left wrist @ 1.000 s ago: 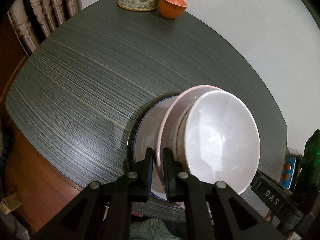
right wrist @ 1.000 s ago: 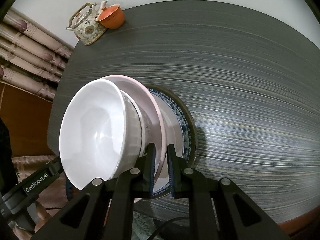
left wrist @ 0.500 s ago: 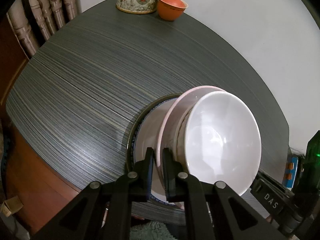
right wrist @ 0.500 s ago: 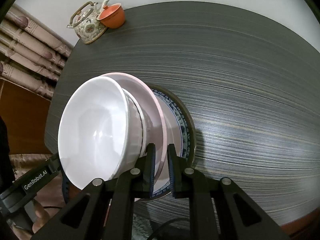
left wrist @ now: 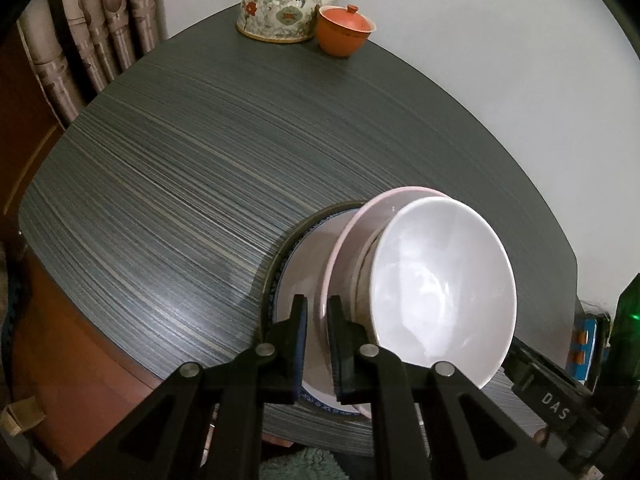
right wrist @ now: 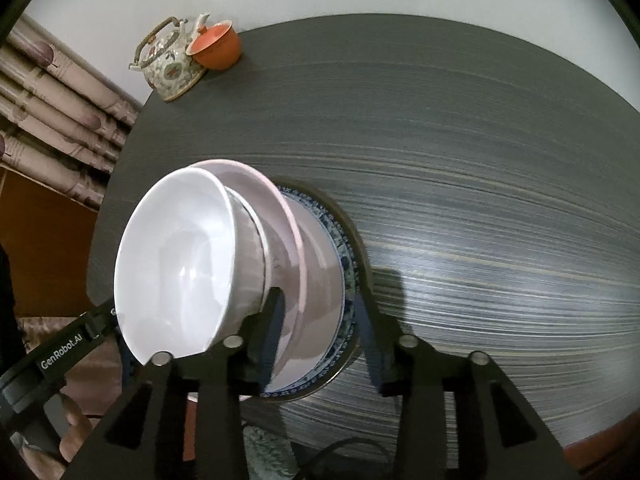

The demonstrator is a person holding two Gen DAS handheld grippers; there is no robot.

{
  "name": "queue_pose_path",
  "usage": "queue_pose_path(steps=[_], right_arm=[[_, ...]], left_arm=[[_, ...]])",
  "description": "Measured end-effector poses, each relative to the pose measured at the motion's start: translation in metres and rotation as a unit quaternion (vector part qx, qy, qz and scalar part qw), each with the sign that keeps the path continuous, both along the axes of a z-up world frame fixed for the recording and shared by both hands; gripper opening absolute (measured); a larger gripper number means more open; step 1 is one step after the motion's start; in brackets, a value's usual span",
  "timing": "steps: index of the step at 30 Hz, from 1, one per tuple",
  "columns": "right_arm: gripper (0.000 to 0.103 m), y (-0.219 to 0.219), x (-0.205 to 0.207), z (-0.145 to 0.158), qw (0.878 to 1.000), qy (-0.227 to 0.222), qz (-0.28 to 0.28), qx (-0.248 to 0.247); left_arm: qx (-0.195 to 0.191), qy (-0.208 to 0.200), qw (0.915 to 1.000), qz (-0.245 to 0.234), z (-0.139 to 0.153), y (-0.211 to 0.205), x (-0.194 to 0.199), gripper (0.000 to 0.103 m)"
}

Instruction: Organize plates and bowls

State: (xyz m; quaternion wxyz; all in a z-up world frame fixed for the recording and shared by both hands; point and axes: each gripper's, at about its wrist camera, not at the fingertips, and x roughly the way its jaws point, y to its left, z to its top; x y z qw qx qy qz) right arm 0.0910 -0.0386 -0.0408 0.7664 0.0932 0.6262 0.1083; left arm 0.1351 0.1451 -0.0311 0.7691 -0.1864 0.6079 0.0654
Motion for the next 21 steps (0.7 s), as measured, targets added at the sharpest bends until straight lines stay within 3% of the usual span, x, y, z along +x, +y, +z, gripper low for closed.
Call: queue_pose_path(steps=[9,11,13,18,19,21], right_arm=[[0.061,-0.017,-0.010,0.010,1.000,-0.021,-0.011,0.010],[0.064,-0.022,-0.012,0.011,0.999,-0.026,-0.016,0.013],[0.067,-0.026,-0.015,0.013,0.999,-0.033,-0.020,0.017],[0.079,-0.037,-0.032,0.021,0.997,-0.069,-0.015,0.035],[0.080,-0.037,-0.036,0.023,0.996,-0.077,-0.013,0.033],[0.093,-0.038,-0.043,0.025,0.995,-0.094,-0.006,0.037]], left_arm=[[0.005,-0.017,0.9998,0.002,0.011,0.004,-0.021,0.018],[0.009,-0.023,0.9997,0.002,0.016,0.002,-0.026,0.028],[0.015,-0.035,0.9993,0.001,0.022,0.001,-0.034,0.047],[0.038,-0.063,0.9972,-0.013,0.040,-0.004,-0.044,0.052],[0.041,-0.066,0.9968,-0.016,0.042,-0.007,-0.047,0.058],[0.050,-0.079,0.9953,-0.023,0.048,-0.014,-0.056,0.062]])
